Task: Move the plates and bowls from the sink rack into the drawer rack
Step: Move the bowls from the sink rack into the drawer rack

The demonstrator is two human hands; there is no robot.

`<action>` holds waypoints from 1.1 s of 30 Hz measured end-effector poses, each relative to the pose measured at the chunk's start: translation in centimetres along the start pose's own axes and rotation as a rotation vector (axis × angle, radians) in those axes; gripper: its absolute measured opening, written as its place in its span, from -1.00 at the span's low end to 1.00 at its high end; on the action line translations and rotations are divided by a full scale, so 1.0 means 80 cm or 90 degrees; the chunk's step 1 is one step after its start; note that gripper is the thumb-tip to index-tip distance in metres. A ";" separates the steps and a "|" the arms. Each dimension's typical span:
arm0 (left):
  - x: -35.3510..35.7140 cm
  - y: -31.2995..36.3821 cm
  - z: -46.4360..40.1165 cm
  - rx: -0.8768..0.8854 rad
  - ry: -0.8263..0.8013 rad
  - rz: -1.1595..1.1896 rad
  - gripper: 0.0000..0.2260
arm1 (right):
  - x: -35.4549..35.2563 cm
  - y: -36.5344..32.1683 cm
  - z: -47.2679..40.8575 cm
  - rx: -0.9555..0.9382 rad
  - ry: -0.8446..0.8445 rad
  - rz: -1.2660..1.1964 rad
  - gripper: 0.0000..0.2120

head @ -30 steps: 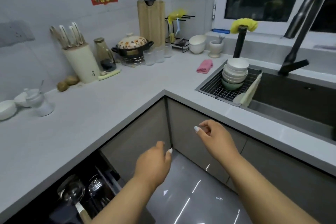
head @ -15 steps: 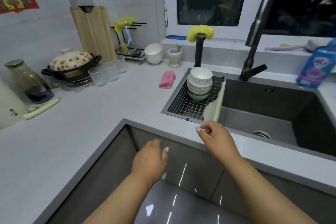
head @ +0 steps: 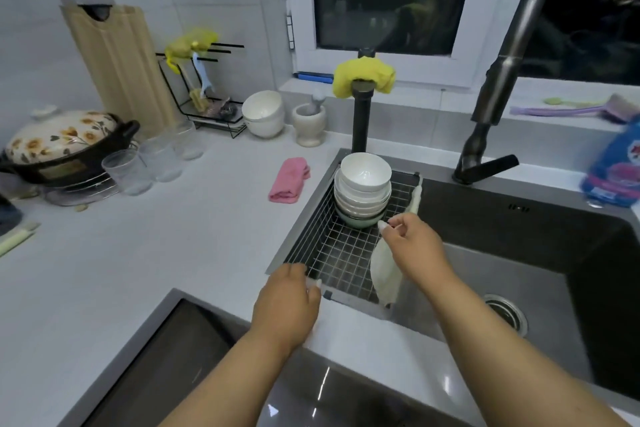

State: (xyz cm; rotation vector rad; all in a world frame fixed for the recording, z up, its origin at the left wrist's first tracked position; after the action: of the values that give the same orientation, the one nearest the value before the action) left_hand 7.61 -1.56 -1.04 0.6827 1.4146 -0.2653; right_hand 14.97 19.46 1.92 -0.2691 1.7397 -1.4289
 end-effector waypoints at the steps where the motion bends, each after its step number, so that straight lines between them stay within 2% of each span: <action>1: 0.002 0.007 -0.015 -0.006 0.003 0.001 -0.65 | -0.002 0.000 -0.025 0.007 0.000 0.005 -0.81; 6: 0.007 0.036 -0.077 -0.025 0.018 -0.020 -0.65 | 0.002 0.017 -0.147 0.058 -0.007 0.026 -0.86; 10: 0.015 0.042 -0.109 -0.045 0.015 -0.027 -0.61 | 0.021 0.026 -0.214 0.100 -0.027 0.059 -0.55; 15: 0.024 0.041 -0.130 -0.065 0.006 -0.026 -0.59 | 0.038 0.039 -0.255 0.150 -0.051 0.109 -0.44; 17: 0.031 0.041 -0.135 -0.070 -0.004 -0.024 -0.60 | 0.039 0.041 -0.263 0.141 -0.051 0.130 -0.48; 21: 0.044 0.042 -0.141 -0.070 -0.019 -0.026 -0.65 | 0.038 0.051 -0.269 0.129 -0.029 0.114 -0.66; 25: 0.046 0.045 -0.142 -0.061 -0.010 -0.032 -0.67 | 0.032 0.050 -0.271 0.109 -0.006 0.065 -0.65; 29: 0.035 0.039 -0.140 -0.076 0.011 -0.003 -0.64 | 0.009 0.017 -0.255 0.017 0.047 0.036 -0.71; 33: 0.006 0.036 -0.135 -0.118 0.076 0.096 -0.77 | -0.002 -0.018 -0.219 -0.060 0.037 -0.006 -0.69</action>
State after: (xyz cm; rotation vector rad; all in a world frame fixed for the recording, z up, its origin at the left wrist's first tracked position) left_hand 0.44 7.04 -0.76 0.6569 1.4722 0.0253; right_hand 2.12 31.41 3.09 -0.2891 1.8584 -1.3763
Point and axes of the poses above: each hand's wrist, its own z-axis away from the middle knuckle, its own x-axis out of the palm, y = z × x, the point moved 6 cm from there along -z, towards the middle knuckle, and after that the axes turned 10 degrees about -z, right-handed, at the moved point
